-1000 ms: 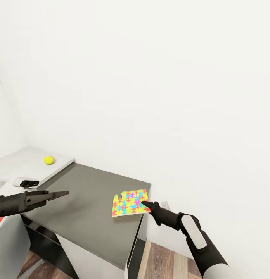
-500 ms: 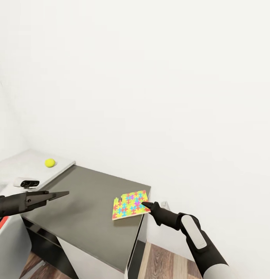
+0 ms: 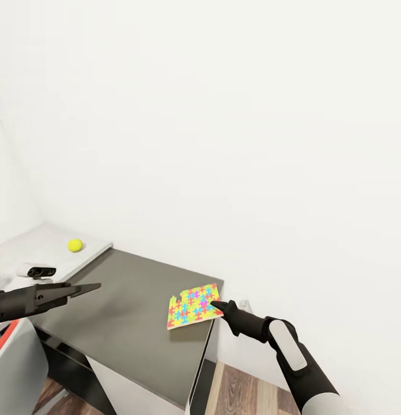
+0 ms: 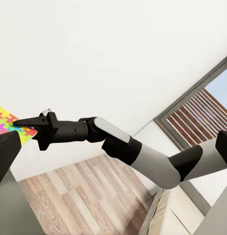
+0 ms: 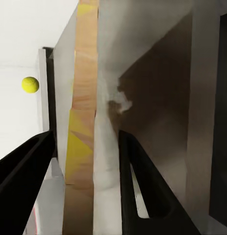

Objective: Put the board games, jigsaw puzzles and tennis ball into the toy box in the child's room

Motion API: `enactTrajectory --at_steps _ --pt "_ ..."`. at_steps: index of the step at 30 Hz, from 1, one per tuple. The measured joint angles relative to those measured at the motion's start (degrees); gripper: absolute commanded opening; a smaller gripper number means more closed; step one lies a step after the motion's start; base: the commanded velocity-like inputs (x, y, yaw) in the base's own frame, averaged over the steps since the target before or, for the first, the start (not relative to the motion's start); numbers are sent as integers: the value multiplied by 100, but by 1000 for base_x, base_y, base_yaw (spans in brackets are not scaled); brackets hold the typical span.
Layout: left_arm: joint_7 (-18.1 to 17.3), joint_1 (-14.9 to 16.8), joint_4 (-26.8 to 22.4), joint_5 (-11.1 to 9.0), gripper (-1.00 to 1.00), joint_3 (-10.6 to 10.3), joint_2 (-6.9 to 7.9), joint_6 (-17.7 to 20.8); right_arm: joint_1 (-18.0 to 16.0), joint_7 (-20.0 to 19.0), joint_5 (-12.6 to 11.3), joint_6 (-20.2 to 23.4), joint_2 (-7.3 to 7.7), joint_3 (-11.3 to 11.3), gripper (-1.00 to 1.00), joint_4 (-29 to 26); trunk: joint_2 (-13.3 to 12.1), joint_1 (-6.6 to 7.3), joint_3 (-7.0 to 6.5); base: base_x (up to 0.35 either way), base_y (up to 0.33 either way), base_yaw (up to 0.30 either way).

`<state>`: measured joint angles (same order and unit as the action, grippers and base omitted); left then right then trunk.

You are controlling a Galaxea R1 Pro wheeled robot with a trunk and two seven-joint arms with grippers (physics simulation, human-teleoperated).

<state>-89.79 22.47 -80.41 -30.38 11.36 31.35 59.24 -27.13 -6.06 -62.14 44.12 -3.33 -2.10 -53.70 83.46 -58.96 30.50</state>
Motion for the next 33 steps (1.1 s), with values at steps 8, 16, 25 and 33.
enactTrajectory --at_steps 8,16,25,33 --pt "0 56 -9 44 100 -24 9 8 0 -11 7 8 0 -23 -100 -5 -321 176 -144 0 0 0" --pt "0 70 -36 47 100 -52 1 9 0 -14 2 5 7 -19 -100 -57 -642 351 -288 -99 0 0" --pt "0 70 -61 48 100 -53 -3 9 0 -19 -20 12 20 -23 -100 -70 -1003 549 -449 -5 0 0" --pt "0 77 -62 55 100 -55 -3 7 0 -21 -8 8 9 -56 -100 -70 -1324 725 -593 0 0 0"
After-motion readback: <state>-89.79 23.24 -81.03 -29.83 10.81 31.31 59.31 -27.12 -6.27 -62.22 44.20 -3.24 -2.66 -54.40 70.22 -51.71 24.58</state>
